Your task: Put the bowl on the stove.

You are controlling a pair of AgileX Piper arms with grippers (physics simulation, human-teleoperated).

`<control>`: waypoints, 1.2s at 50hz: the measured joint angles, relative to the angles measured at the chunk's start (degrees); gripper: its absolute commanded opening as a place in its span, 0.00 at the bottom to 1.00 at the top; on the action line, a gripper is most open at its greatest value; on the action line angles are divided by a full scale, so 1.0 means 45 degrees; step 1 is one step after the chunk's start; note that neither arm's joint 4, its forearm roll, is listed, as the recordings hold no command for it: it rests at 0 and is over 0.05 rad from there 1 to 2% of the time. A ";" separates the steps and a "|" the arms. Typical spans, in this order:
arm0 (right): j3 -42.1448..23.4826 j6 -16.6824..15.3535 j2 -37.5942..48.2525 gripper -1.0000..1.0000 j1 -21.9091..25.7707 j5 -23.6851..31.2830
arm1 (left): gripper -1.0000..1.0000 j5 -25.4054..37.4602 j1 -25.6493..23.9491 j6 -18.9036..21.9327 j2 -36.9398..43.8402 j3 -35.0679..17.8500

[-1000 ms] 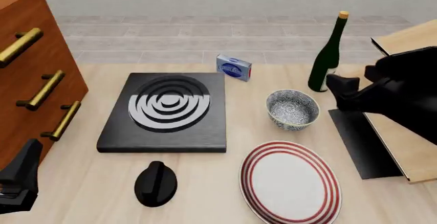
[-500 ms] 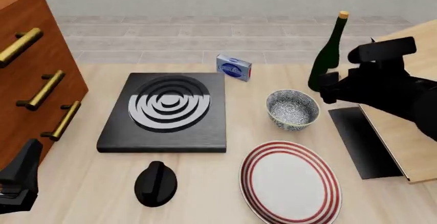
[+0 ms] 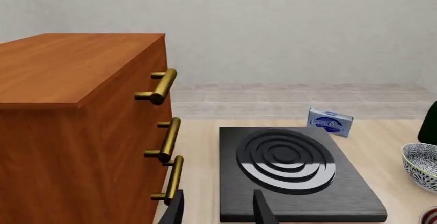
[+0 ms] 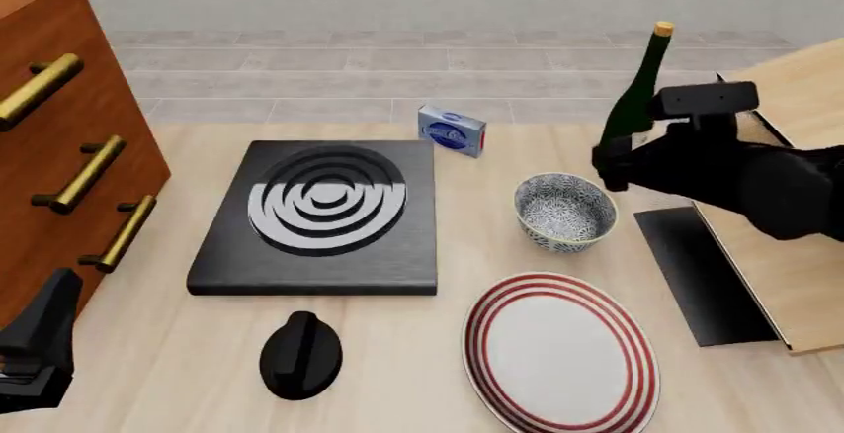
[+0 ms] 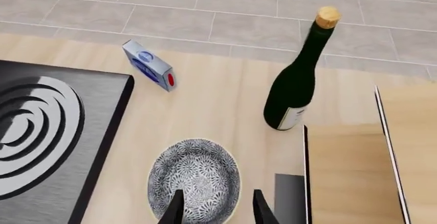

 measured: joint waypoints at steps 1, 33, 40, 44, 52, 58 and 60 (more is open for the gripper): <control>-0.0038 0.0035 0.0152 1.00 -0.0014 -0.0062 | 1.00 0.0000 0.0000 0.0000 0.0000 0.0000; -0.0559 0.0577 0.3224 1.00 -0.0392 -0.1494 | 1.00 0.0000 0.0000 0.0000 0.0000 0.0000; -0.0528 0.0677 0.3514 1.00 -0.0414 -0.1710 | 1.00 0.0000 0.0000 0.0000 0.0000 0.0000; -0.0531 0.0739 0.3661 1.00 -0.0399 -0.1802 | 1.00 0.0000 0.0000 0.0000 0.0000 0.0000; -0.0562 0.0817 0.3986 1.00 -0.0386 -0.1967 | 1.00 0.0000 0.0000 0.0000 0.0000 0.0000; -0.0588 0.0854 0.4236 1.00 -0.0388 -0.2088 | 1.00 0.0000 0.0000 0.0000 0.0000 0.0000; -0.0599 0.0856 0.4320 1.00 -0.0389 -0.2128 | 1.00 0.0000 0.0000 0.0000 0.0000 0.0000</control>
